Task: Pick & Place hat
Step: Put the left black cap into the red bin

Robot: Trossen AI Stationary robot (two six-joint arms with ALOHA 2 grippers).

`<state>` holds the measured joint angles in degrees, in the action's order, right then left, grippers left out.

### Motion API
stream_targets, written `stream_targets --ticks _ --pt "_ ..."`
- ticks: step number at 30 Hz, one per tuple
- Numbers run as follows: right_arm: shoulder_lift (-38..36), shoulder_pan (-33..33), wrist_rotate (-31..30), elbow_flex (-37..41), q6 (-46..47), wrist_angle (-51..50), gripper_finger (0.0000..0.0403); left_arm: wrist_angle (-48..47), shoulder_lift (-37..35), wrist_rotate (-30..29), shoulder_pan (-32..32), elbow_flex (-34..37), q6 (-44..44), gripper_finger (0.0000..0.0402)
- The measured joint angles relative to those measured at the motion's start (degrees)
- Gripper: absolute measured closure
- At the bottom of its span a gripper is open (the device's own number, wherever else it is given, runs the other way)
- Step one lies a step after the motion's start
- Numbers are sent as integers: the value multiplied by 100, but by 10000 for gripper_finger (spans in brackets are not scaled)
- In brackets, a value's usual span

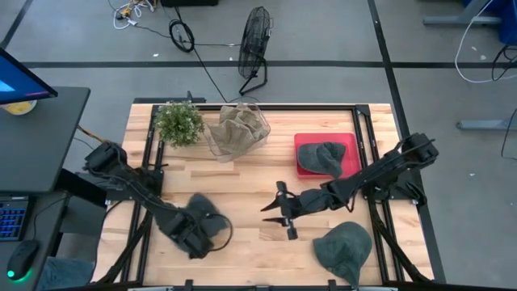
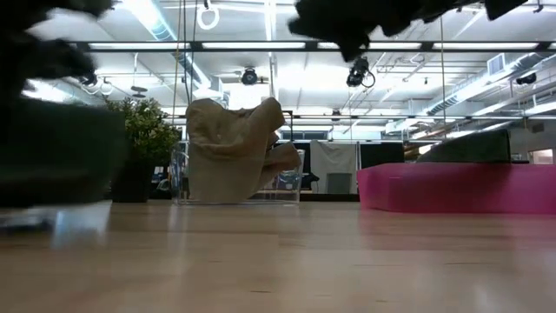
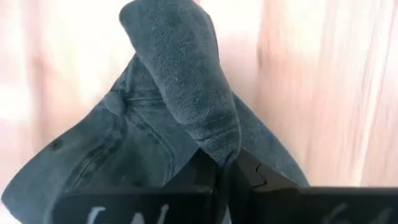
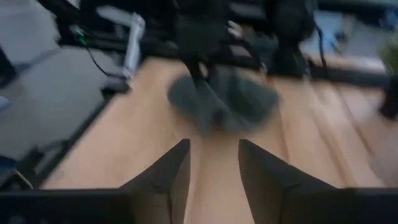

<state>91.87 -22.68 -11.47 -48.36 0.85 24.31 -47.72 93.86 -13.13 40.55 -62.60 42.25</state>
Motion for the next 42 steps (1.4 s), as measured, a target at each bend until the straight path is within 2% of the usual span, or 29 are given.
stream_targets --ticks 3,6,14,18,23,28,31,34,37,40,42 --pt "304 3 251 -135 -559 691 246 205 0 -285 -335 -253 -707 384" --pt "537 10 315 -540 -1013 707 217 628 0 -293 -721 -316 -1451 390" --pt "985 257 291 -1518 -788 -872 136 1498 0 -319 -1507 -340 -2827 386" --pt "1109 429 150 -1589 -514 -1398 128 1553 0 -362 -1647 -340 -3145 390" --pt "1160 646 47 -1602 -336 -1796 138 1752 0 -381 -1683 -340 -3563 389" --pt "1165 754 54 -1602 -138 -1859 160 1839 0 -384 -1676 -340 -3691 386" --pt "1165 767 77 -1602 8 -1885 192 1835 0 -403 -1691 -340 -3667 384" --pt "1165 772 315 -1602 21 -2027 243 1856 0 -577 -1698 -340 -3663 376" --pt "1165 772 632 -1600 48 -2200 307 1856 0 -943 -1698 -340 -3657 365" --pt "1165 774 835 -1600 184 -2206 374 1855 0 -1042 -1749 -340 -3548 350" --pt "1165 778 814 -1600 239 -2229 388 1840 0 -1046 -1785 -340 -3393 337"
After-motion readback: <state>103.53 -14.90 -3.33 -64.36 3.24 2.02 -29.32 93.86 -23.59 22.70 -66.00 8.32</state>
